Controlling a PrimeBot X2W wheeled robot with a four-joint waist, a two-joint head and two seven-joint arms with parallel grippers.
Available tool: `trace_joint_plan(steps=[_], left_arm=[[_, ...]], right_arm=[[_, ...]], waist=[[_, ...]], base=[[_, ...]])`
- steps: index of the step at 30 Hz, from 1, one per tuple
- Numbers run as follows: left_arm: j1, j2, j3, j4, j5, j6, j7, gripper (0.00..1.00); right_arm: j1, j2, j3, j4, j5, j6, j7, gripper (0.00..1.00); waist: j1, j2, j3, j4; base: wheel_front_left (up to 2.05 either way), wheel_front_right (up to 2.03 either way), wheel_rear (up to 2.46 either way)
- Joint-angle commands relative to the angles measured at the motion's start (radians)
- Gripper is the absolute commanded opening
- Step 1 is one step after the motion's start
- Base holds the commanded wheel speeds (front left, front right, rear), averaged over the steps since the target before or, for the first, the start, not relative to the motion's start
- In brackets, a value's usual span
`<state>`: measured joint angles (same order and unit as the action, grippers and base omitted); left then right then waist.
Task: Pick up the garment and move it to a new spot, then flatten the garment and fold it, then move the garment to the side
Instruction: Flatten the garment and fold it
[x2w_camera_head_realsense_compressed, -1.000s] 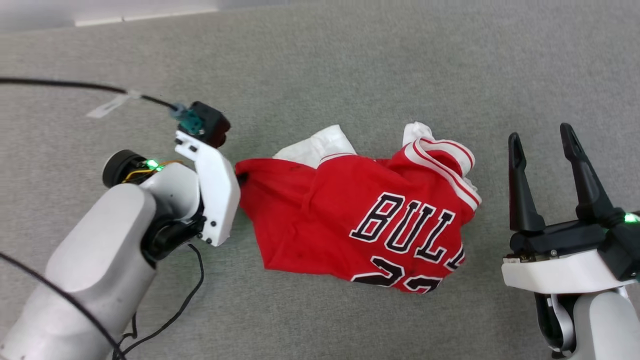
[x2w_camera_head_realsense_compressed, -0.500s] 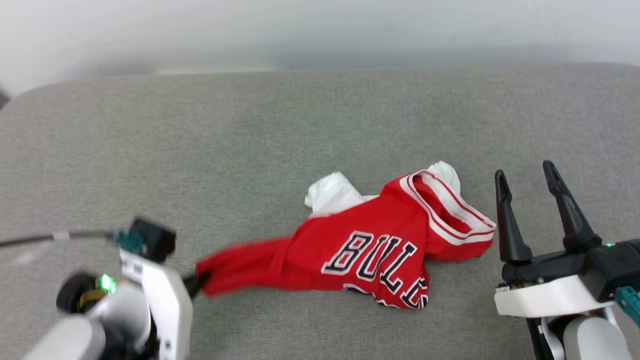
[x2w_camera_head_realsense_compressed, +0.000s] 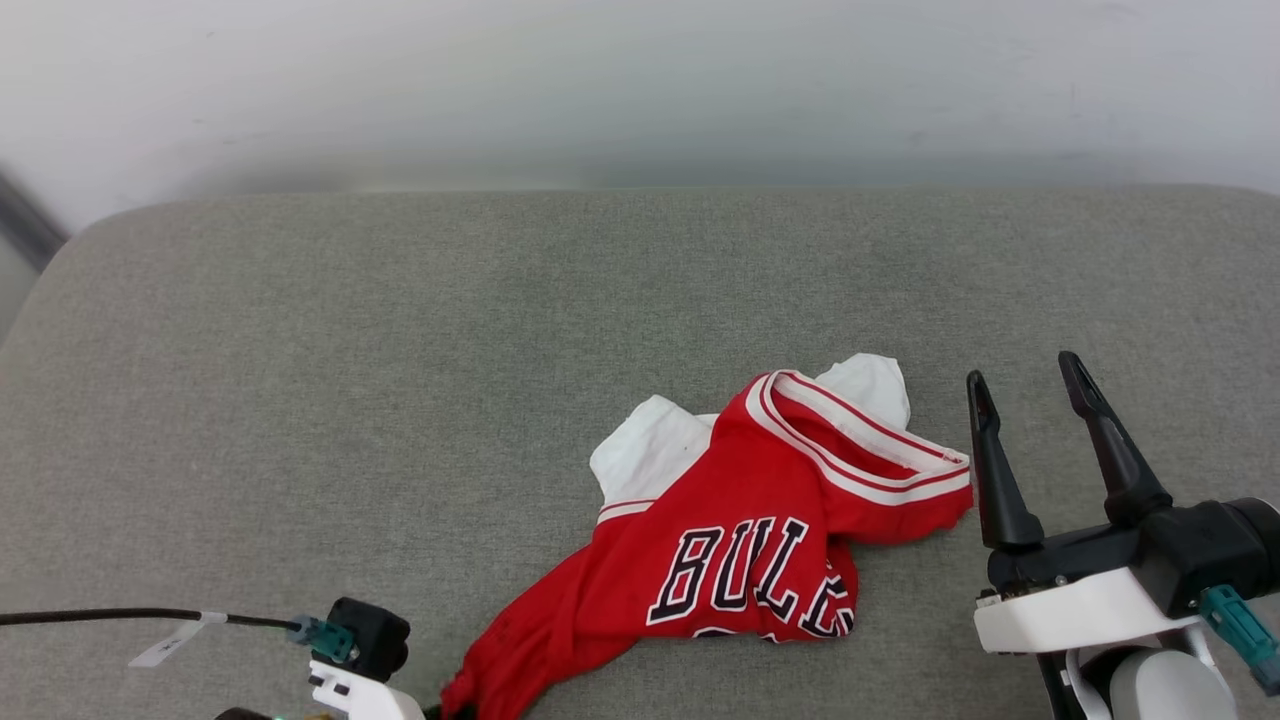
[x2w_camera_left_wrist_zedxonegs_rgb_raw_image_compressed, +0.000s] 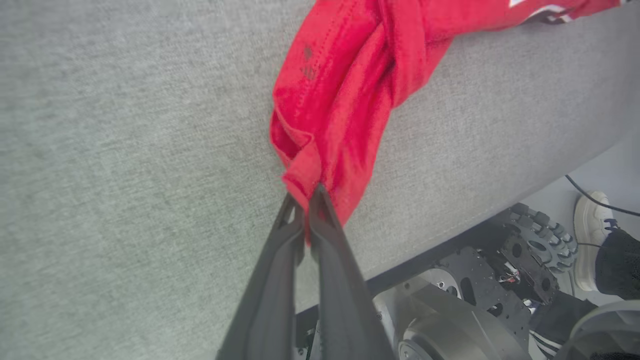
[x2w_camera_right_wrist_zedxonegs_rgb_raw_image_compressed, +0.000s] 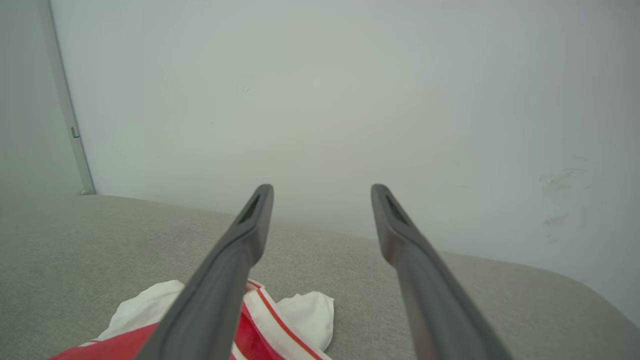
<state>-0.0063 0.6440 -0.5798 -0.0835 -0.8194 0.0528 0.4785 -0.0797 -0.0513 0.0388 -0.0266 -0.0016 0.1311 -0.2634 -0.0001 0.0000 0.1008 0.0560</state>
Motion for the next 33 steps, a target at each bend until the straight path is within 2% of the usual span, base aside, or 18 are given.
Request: trace_joint_plan(steps=[1, 3, 8, 12, 17, 24, 29, 33], left_arm=[[-0.02, -0.009, 0.007, 0.008, 0.012, -0.002, -0.02, 1.0], [-0.041, -0.017, 0.024, 0.011, 0.026, -0.004, -0.064, 1.0], [-0.089, -0.052, 0.097, -0.004, 0.06, 0.027, -0.215, 1.0], [-0.148, -0.068, 0.107, -0.039, 0.045, 0.006, -0.217, 1.0], [-0.313, -0.052, 0.043, -0.063, 0.084, -0.039, -0.074, 1.0], [-0.575, -0.109, -0.041, -0.016, 0.037, -0.09, 0.21, 1.0], [-0.701, -0.142, -0.062, 0.101, 0.01, -0.107, 0.321, 1.0], [-0.758, -0.156, -0.082, 0.201, 0.027, -0.119, 0.352, 1.0]], right_arm=[[0.007, 0.002, 0.0, 0.001, -0.006, -0.001, -0.002, 1.0], [0.008, 0.002, -0.004, -0.001, -0.006, -0.001, -0.002, 1.0], [0.013, 0.002, -0.009, -0.008, 0.002, -0.001, -0.002, 1.0], [0.007, 0.002, -0.008, -0.015, 0.001, -0.001, -0.002, 1.0], [-0.028, 0.002, -0.015, -0.029, -0.002, -0.001, -0.002, 1.0], [-0.064, 0.002, -0.018, -0.037, 0.019, -0.001, -0.002, 1.0], [-0.085, 0.002, -0.017, -0.037, 0.041, -0.001, -0.002, 1.0], [-0.098, 0.002, -0.023, -0.04, 0.051, -0.001, -0.002, 1.0]], waist=[[0.0001, 0.0, -0.001, -0.003], [0.0001, 0.0, 0.0, -0.006], [0.0001, 0.0, -0.002, -0.015], [0.0001, 0.0, 0.011, -0.026], [0.0001, 0.0, 0.061, -0.053], [0.0001, 0.0, 0.148, -0.104], [0.0001, 0.0, 0.2, -0.151], [0.0001, 0.0, 0.236, -0.182]], base=[[0.0, 0.0, 0.0], [0.0, 0.0, 0.0], [0.0, 0.0, 0.0], [0.0, 0.0, 0.0], [0.0, 0.0, 0.0], [0.0, 0.0, 0.0], [0.0, 0.0, 0.0], [0.0, 0.0, 0.0]])
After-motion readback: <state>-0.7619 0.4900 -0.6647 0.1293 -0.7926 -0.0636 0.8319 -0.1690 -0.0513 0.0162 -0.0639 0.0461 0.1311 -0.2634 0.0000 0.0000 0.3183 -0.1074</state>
